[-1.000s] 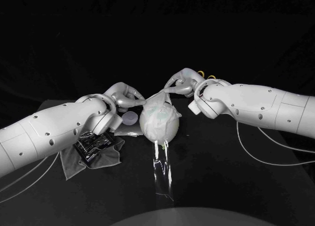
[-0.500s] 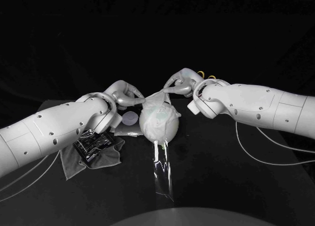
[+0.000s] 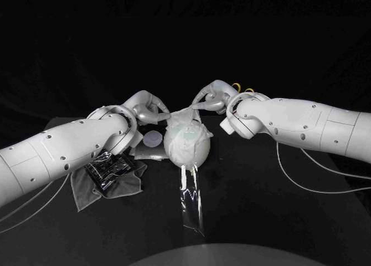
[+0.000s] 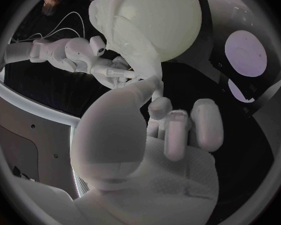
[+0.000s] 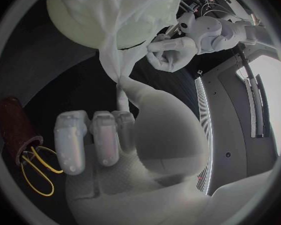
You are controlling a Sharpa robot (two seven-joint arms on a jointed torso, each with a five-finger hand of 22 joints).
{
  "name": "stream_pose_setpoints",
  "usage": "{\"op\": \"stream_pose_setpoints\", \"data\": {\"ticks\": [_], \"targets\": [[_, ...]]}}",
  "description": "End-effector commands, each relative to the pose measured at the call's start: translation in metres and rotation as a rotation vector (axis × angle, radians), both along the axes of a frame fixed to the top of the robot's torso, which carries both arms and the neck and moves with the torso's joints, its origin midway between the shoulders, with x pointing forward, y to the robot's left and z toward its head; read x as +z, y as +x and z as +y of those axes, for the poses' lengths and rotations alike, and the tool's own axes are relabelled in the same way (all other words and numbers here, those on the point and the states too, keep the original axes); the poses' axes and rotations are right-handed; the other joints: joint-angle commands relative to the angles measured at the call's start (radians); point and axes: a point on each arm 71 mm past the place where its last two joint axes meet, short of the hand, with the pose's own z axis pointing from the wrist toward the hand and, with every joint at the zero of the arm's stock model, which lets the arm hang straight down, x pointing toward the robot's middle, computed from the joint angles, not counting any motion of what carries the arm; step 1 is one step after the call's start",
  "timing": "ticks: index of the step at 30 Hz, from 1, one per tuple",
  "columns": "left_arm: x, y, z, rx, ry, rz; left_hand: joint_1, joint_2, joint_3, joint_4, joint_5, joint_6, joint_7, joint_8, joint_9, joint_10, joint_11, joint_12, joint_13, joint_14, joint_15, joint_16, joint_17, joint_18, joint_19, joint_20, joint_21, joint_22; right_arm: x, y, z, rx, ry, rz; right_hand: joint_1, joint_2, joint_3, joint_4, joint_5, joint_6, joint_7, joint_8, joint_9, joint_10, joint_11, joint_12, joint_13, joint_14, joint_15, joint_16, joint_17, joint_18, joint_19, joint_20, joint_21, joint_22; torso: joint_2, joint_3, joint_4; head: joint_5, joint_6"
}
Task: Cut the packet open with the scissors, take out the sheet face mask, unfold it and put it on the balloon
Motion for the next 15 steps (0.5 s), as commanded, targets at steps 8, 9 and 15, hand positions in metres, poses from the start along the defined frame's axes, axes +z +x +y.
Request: {"op": "stream_pose_setpoints", "data": {"ticks": [8,9,15], "targets": [[0.0056,0.0057,-0.0066,-0.052,0.089,-0.104,0.002,0.005,0.009,0.0,0.003,-0.005,0.006,0.007,0.074,0.026,-0.016,0.007,0.003,0.104,-0.003,0.006,0.263,-0.019,0.006,0.001,0.006,0.002,0.0006,-0.0002,0.0019,0.005,-0.021,-0.006,0.001,0.007,0.004,0.0,0.007,0.007,0.002,0.003,0.01,0.106,-0.006,0.003,0.263,0.104,-0.005,0.004,0.263,-0.014,0.107,-0.002,0.006,0.263,0.0,0.0008,-0.0003,0.004,0.001],[0.0056,0.0063,-0.0072,-0.055,0.094,-0.108,0.002,0.005,0.009,0.0,0.003,-0.005,0.006,0.007,0.074,0.026,-0.016,0.007,0.003,0.104,-0.003,0.006,0.263,-0.019,0.006,0.001,0.006,0.002,0.0006,-0.0003,0.0022,0.005,-0.021,-0.006,0.001,0.007,0.004,0.0,0.007,0.007,0.002,0.003,0.01,0.106,-0.006,0.003,0.263,0.104,-0.005,0.004,0.263,-0.014,0.107,-0.002,0.006,0.263,0.0,0.0009,-0.0007,0.003,-0.001],[0.0061,0.0093,-0.009,-0.067,0.126,-0.143,0.001,0.005,0.01,-0.001,0.003,-0.005,0.006,0.007,0.075,0.026,-0.016,0.007,0.003,0.104,-0.003,0.006,0.263,-0.019,0.007,0.001,0.007,0.004,0.0009,-0.0007,0.0034,0.005,-0.021,-0.01,0.001,0.007,0.004,0.0,0.007,0.007,0.002,0.003,0.01,0.106,-0.006,0.003,0.263,0.104,-0.005,0.004,0.263,-0.014,0.107,-0.002,0.006,0.263,0.0,0.0005,-0.0004,0.004,-0.001]]}}
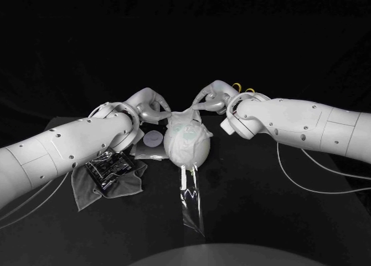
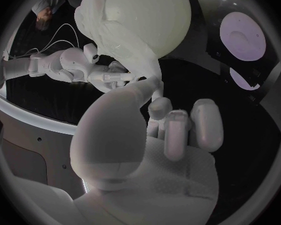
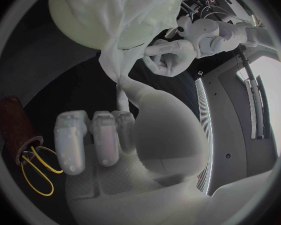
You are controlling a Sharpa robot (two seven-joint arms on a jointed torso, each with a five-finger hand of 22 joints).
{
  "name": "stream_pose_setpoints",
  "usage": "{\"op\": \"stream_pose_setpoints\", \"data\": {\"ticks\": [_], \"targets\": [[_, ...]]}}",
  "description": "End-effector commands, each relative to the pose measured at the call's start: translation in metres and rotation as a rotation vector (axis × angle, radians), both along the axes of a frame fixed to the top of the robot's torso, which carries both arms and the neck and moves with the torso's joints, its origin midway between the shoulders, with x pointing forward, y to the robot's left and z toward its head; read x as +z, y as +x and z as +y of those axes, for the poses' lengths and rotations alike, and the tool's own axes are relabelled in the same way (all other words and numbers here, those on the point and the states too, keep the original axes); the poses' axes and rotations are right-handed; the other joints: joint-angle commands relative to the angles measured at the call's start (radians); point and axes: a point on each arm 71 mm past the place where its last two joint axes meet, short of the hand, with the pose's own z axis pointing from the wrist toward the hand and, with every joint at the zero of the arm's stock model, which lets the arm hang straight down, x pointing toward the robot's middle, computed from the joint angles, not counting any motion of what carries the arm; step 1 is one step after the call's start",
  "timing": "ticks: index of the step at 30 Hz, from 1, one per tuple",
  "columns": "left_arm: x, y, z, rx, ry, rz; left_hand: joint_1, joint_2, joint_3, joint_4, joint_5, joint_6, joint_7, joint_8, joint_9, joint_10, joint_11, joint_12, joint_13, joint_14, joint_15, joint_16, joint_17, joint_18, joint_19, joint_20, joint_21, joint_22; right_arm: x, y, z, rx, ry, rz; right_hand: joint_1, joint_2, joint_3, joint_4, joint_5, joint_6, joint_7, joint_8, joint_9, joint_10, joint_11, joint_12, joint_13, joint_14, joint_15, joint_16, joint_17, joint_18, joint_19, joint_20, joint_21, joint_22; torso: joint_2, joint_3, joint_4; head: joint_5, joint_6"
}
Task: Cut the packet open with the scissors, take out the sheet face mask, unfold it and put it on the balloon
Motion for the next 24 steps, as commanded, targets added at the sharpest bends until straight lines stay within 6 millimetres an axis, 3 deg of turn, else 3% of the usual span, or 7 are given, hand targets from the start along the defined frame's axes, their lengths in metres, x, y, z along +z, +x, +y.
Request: {"op": "stream_pose_setpoints", "data": {"ticks": [1,24], "targets": [[0.0037,0.0015,-0.0033,-0.038,0.046,-0.066,0.0,0.004,0.004,0.0,0.005,0.0,0.004,0.005,0.075,0.026,-0.016,0.003,0.0,0.104,-0.003,0.006,0.263,-0.019,0.007,0.001,0.004,0.001,0.0012,-0.0002,0.0014,0.003,-0.011,-0.012,-0.001,0.006,0.004,0.0,0.002,0.004,0.0,0.006,0.01,0.106,-0.006,0.006,0.263,0.104,-0.005,0.003,0.263,-0.014,0.107,-0.002,0.006,0.263,0.0,0.0001,0.0002,0.0,-0.001],[0.0031,0.0105,0.0018,-0.057,0.137,-0.138,-0.001,0.002,0.007,-0.002,0.005,0.0,0.003,0.007,0.078,0.026,-0.016,0.005,0.003,0.104,-0.003,0.006,0.263,-0.021,0.012,0.001,0.007,0.01,0.001,0.0029,0.0003,-0.017,-0.021,-0.015,-0.001,0.005,0.008,-0.002,0.002,0.002,0.0,0.009,0.013,0.106,-0.006,0.006,0.263,0.104,-0.005,0.003,0.263,-0.014,0.107,-0.002,0.006,0.263,0.0,-0.0004,0.0007,-0.002,0.0]]}}
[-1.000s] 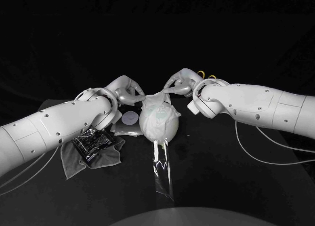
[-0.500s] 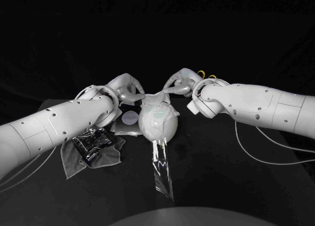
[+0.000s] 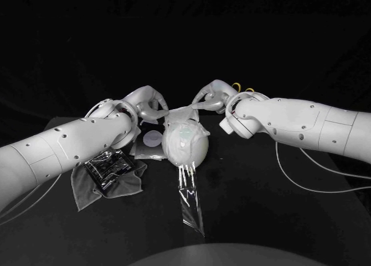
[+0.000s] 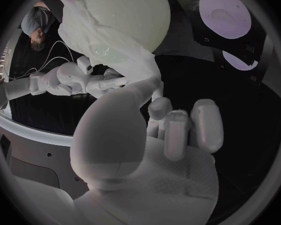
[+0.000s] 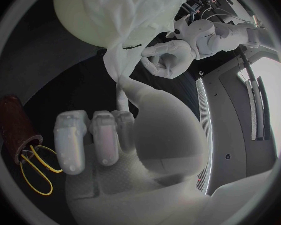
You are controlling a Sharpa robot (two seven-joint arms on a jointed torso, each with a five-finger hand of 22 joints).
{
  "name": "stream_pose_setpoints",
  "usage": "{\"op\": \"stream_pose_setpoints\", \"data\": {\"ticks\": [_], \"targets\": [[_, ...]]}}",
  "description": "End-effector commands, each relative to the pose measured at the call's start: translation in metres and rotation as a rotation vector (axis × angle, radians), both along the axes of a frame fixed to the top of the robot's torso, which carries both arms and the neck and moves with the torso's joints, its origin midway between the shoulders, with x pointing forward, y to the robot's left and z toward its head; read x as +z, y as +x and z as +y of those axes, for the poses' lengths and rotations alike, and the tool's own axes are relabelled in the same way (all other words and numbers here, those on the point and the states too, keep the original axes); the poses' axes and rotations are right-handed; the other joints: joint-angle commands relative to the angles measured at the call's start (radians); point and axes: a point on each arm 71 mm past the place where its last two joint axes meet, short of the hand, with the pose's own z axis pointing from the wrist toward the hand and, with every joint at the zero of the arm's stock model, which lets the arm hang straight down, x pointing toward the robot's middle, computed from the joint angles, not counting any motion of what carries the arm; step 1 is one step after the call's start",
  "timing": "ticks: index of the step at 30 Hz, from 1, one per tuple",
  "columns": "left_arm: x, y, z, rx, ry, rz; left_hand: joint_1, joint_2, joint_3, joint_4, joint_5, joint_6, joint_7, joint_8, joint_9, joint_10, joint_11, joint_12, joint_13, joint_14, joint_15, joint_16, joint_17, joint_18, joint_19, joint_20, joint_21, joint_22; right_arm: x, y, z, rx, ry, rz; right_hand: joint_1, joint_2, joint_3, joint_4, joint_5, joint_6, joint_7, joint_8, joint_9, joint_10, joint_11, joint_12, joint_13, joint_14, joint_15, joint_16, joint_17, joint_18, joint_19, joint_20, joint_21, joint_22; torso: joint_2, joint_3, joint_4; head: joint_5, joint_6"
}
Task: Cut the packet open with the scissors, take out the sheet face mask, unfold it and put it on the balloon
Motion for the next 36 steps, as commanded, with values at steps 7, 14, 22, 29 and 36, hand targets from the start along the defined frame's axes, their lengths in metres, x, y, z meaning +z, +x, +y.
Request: {"op": "stream_pose_setpoints", "data": {"ticks": [7,14,22,29,36], "targets": [[-0.001,0.0,0.0,-0.03,0.035,0.014,-0.001,0.002,0.008,-0.003,0.003,0.002,0.005,0.005,0.08,0.023,-0.019,0.005,0.001,0.104,-0.004,0.004,0.263,-0.015,0.003,0.001,0.003,-0.002,-0.002,0.003,0.002,0.012,-0.018,0.022,-0.003,0.005,0.007,0.001,0.003,0.003,-0.001,0.007,0.014,0.106,-0.006,0.004,0.263,0.106,-0.006,0.006,0.263,-0.014,0.109,-0.004,0.003,0.263,0.0,0.0,0.0014,-0.002,0.002],[-0.005,-0.002,-0.002,-0.03,0.009,0.098,-0.054,-0.017,-0.014,0.021,0.004,-0.102,0.045,-0.06,0.058,-0.12,0.014,-0.177,-0.226,0.104,0.022,0.004,0.263,-0.005,-0.032,0.017,-0.023,-0.057,-0.005,0.002,0.005,0.036,-0.013,0.066,-0.023,-0.005,0.006,0.005,0.002,-0.031,0.002,0.0,0.015,0.106,-0.003,0.004,0.263,0.106,-0.004,0.006,0.263,-0.012,0.105,-0.003,-0.003,0.261,-0.002,-0.0008,0.0008,-0.001,0.004],[-0.009,0.0,0.003,0.02,-0.006,0.173,-0.092,-0.045,-0.061,0.047,0.003,-0.198,0.098,-0.141,0.017,-0.221,0.063,-0.257,-0.327,0.104,0.066,0.004,0.263,0.001,-0.056,0.057,-0.04,-0.089,-0.007,0.002,0.002,0.026,-0.008,0.099,-0.12,-0.072,-0.087,0.076,0.002,-0.211,0.092,-0.139,-0.038,0.029,0.075,-0.131,0.195,0.106,0.061,0.006,0.263,0.002,0.068,0.039,-0.06,0.239,-0.001,0.0002,-0.0001,0.0,0.008],[-0.013,0.004,0.014,0.093,-0.004,0.218,-0.093,-0.045,-0.077,0.057,0.003,-0.206,0.103,-0.156,0.009,-0.235,0.069,-0.254,-0.327,0.104,0.073,0.004,0.263,0.003,-0.058,0.068,-0.04,-0.09,-0.006,0.002,-0.009,-0.022,-0.007,0.088,-0.111,-0.076,-0.113,0.086,0.003,-0.258,0.104,-0.18,-0.05,0.01,0.086,-0.162,0.178,0.106,0.073,0.006,0.263,0.005,0.061,0.054,-0.072,0.235,-0.001,-0.0001,-0.0009,-0.003,0.011],[-0.012,0.006,0.029,0.147,-0.054,0.227,-0.065,-0.028,-0.079,0.056,0.003,-0.224,0.112,-0.182,-0.004,-0.241,0.076,-0.246,-0.33,0.104,0.081,0.004,0.263,0.003,-0.056,0.078,-0.038,-0.086,-0.001,-0.005,-0.027,-0.056,0.034,0.044,-0.088,-0.056,-0.118,0.091,0.003,-0.248,0.11,-0.185,-0.049,0.019,0.091,-0.148,0.183,0.106,0.077,0.006,0.263,0.001,0.072,0.064,-0.055,0.242,0.0,0.0002,-0.0001,-0.014,0.017]]}}
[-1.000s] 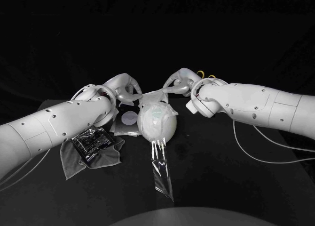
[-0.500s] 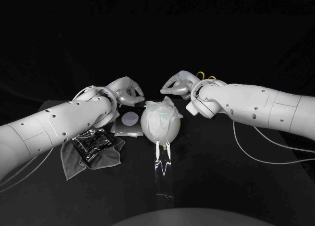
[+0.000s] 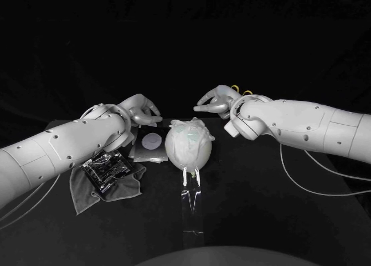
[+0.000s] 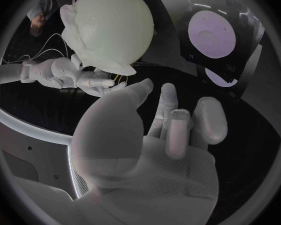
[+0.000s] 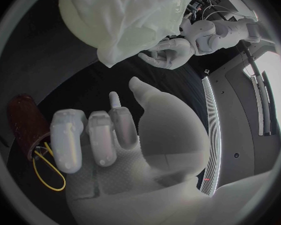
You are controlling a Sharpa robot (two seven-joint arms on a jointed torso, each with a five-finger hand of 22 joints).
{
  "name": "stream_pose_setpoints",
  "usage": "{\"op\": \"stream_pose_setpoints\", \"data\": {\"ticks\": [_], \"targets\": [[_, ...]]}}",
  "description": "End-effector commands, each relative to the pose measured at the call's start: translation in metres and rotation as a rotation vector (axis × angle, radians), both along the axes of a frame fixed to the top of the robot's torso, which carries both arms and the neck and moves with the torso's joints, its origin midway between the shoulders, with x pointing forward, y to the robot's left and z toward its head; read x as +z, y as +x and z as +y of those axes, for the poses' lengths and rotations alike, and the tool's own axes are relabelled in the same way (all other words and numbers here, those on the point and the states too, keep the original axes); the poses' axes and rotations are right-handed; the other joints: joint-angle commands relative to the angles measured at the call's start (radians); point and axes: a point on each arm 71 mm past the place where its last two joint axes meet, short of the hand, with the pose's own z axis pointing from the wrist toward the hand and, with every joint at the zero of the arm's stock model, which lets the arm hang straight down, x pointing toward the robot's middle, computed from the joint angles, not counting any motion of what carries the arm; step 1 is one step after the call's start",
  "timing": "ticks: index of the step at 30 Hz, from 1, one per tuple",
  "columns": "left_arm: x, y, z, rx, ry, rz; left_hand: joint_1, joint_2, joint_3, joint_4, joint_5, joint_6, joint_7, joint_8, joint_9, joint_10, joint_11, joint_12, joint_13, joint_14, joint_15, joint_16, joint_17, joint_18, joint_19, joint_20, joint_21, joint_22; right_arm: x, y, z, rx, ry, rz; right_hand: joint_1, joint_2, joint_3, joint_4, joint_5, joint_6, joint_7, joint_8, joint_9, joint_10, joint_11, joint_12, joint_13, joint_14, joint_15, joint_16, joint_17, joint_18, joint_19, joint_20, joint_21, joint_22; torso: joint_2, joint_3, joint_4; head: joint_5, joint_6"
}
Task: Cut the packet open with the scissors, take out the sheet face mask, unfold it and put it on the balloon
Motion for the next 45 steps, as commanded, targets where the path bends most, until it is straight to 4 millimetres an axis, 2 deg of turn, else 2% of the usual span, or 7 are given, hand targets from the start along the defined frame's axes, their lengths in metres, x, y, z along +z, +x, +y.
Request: {"op": "stream_pose_setpoints", "data": {"ticks": [1,13,19,30,36,39,45], "targets": [[0.001,-0.001,0.006,0.05,-0.07,0.029,0.014,0.008,0.002,-0.004,-0.002,0.014,0.001,-0.001,-0.001,-0.004,0.002,0.007,-0.002,0.104,0.006,0.006,0.263,0.004,0.002,0.01,-0.002,0.005,0.005,-0.005,-0.005,-0.014,0.042,-0.045,0.027,0.02,-0.004,0.003,0.002,0.016,0.003,-0.001,0.003,0.02,0.01,0.013,0.183,0.103,0.01,0.005,0.263,0.0,0.07,0.014,0.015,0.243,0.001,0.0001,0.0002,-0.007,0.004],[0.016,-0.03,0.021,-0.006,-0.482,0.015,0.037,0.007,0.032,0.016,0.004,0.037,0.003,0.009,-0.004,-0.148,0.013,-0.142,-0.107,-0.178,0.013,-0.233,-0.218,0.101,-0.341,0.019,-0.313,-0.51,0.0,-0.058,-0.021,0.063,0.091,-0.128,0.068,0.049,0.011,-0.002,0.005,0.106,-0.017,0.017,0.012,0.052,-0.007,0.063,0.207,0.103,-0.002,0.005,0.263,-0.011,0.099,0.014,0.061,0.259,0.001,0.0011,0.0007,-0.026,0.001],[0.02,-0.057,0.024,-0.135,-0.647,-0.017,0.098,0.004,0.057,-0.005,0.001,0.028,0.023,0.037,0.005,-0.26,0.06,-0.383,-0.285,-0.647,0.075,-0.613,-0.58,0.078,-0.552,0.064,-0.553,-0.631,-0.016,-0.087,-0.028,0.079,0.102,-0.188,0.104,0.045,0.027,-0.027,0.006,0.134,-0.026,0.01,0.009,0.06,-0.016,0.077,0.214,0.103,-0.01,0.005,0.263,-0.013,0.103,0.007,0.066,0.261,0.001,0.0011,0.0002,-0.039,0.004],[0.022,-0.079,0.017,-0.249,-0.68,-0.104,0.099,-0.008,0.033,0.005,-0.001,0.004,0.037,0.009,-0.014,-0.188,0.108,-0.641,-0.512,-0.907,0.174,-1.034,-0.868,-0.009,-0.945,0.192,-1.067,-0.926,-0.031,-0.107,-0.031,0.067,0.123,-0.229,0.076,0.02,0.01,-0.016,0.005,0.14,-0.024,-0.009,0.002,0.067,-0.013,0.089,0.22,0.103,-0.009,0.005,0.263,-0.014,0.105,0.006,0.07,0.263,0.002,0.0007,-0.0005,-0.044,0.005],[0.019,-0.08,0.003,-0.297,-0.576,-0.128,0.055,-0.02,-0.155,0.054,-0.001,-0.049,0.019,-0.039,-0.033,-0.259,0.144,-0.767,-0.588,-1.124,0.216,-1.304,-1.062,-0.025,-1.082,0.197,-1.239,-1.043,-0.033,-0.111,-0.03,0.062,0.135,-0.221,0.055,0.005,-0.011,-0.003,0.004,0.132,-0.019,-0.03,-0.005,0.066,-0.01,0.087,0.218,0.103,-0.007,0.005,0.263,-0.014,0.105,0.007,0.07,0.263,0.001,0.0005,0.0003,-0.048,0.004],[0.015,-0.079,-0.004,-0.31,-0.503,-0.138,0.164,0.085,-0.471,0.115,0.002,-0.067,0.027,-0.063,-0.04,-0.308,0.138,-0.836,-0.595,-1.151,0.213,-1.382,-1.119,-0.025,-1.105,0.208,-1.29,-1.08,-0.034,-0.11,-0.031,0.055,0.137,-0.212,0.054,0.004,-0.013,-0.001,0.004,0.13,-0.018,-0.034,-0.006,0.065,-0.009,0.086,0.218,0.103,-0.007,0.005,0.263,-0.014,0.104,0.007,0.069,0.262,0.0,0.0008,0.001,-0.05,0.004],[0.008,-0.075,-0.016,-0.321,-0.381,-0.143,0.239,0.011,-0.633,0.19,0.0,-0.161,0.039,-0.111,-0.063,-0.468,0.098,-0.875,-0.608,-1.25,0.192,-1.457,-1.179,-0.027,-1.148,0.199,-1.326,-1.105,-0.038,-0.107,-0.031,0.04,0.131,-0.183,0.052,0.003,-0.018,0.002,0.004,0.126,-0.017,-0.04,-0.008,0.063,-0.008,0.083,0.216,0.103,-0.005,0.005,0.263,-0.012,0.102,0.008,0.064,0.261,0.001,0.0002,0.0009,-0.055,0.005]]}}
